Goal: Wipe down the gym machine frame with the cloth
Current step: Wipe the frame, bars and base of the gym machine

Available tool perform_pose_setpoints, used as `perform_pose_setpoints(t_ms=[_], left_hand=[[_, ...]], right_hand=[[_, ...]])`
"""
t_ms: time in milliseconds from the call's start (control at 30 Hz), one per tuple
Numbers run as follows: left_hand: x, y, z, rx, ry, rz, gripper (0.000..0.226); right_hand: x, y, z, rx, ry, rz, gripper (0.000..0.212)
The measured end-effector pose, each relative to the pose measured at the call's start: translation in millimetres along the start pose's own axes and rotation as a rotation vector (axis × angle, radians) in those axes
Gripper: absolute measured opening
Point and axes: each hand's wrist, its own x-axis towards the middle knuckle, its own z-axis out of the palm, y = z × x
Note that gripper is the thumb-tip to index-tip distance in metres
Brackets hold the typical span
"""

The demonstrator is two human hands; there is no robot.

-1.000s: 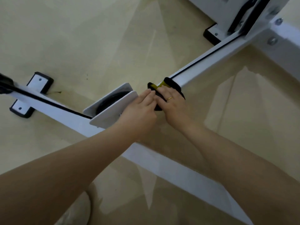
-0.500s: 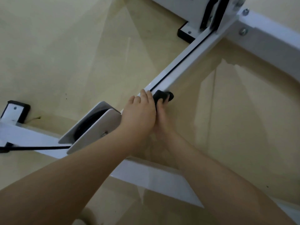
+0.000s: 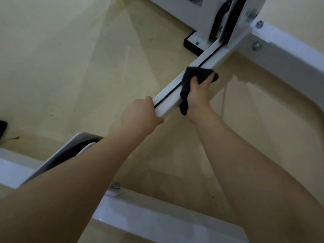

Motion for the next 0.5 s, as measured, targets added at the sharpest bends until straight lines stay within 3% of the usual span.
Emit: perform_pose_setpoints(t_ms=[200,333,433,500], left_hand=[[1,0,3,-0.077,0.023,0.003,0.04],[-1,-3,1,-0.069,0.031,0.019,0.042],[0,-3,-1,-0.067,0.008,0.003,0.045],[2,-3,-1,-0.087,0.003,-0.001,0.046]], right_hand=[[-56,18,4,-0.287,-0.2,-0.178,0.072],[-3,-11,1,-0.446,0.041,-0.277,0.069],[7,-11,-1,-0.892,0.05,-0.583,0.065],[-2,2,-5,-1.135,-0.196,-0.883,0.047]])
